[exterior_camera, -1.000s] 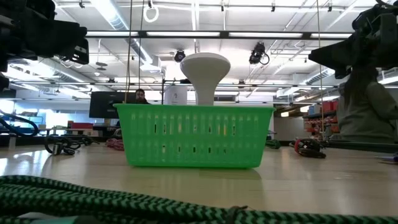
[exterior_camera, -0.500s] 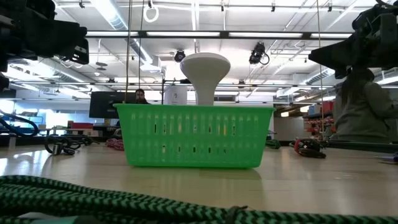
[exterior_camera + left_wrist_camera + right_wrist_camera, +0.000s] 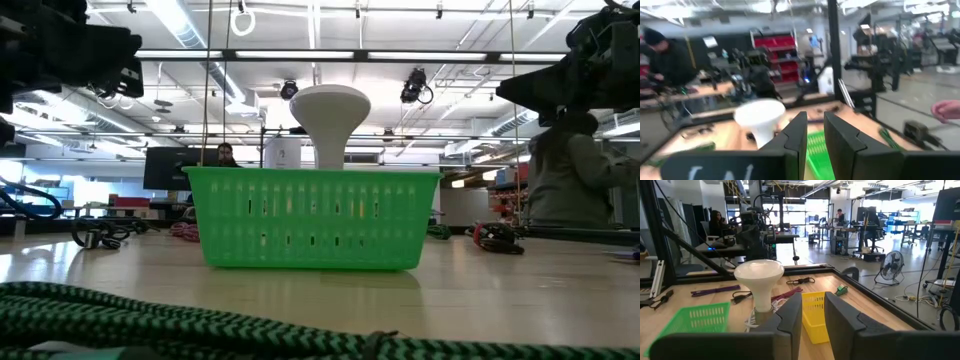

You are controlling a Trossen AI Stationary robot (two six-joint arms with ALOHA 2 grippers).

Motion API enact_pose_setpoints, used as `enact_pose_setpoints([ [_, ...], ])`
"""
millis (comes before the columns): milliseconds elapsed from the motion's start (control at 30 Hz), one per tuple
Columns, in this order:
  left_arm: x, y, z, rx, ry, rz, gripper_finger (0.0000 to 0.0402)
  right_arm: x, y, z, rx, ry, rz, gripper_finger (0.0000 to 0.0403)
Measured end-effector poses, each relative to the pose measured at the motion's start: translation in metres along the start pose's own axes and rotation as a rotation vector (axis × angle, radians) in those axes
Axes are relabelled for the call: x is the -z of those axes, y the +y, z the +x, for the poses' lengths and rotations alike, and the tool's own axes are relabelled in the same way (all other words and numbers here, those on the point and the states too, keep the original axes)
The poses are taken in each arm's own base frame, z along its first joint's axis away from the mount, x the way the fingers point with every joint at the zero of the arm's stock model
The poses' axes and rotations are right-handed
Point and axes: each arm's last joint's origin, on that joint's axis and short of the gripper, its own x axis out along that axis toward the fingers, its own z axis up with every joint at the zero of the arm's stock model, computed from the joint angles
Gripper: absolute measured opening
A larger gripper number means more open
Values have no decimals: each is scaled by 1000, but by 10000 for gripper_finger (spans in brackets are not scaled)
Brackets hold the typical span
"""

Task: Pick & Place USB Port
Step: Put the black USB cable into the yellow bin

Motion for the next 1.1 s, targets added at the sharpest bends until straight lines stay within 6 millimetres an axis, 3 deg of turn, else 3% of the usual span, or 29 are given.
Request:
enact_pose_setpoints([
  [367, -2, 1, 0, -26, -24, -294, 69, 0, 0, 0, 0, 0, 0, 84],
  [667, -3, 2, 0, -45, -31, -304, 69, -2, -2, 0, 54, -22, -45, 84],
  [867, -2, 2, 0, -55, -30, -411, 69, -3, -2, 0, 51, -31, 123, 84],
  [1100, 1, 3, 0, -111, -5, -357, 69, -19, -3, -2, 39, -191, 275, 84],
])
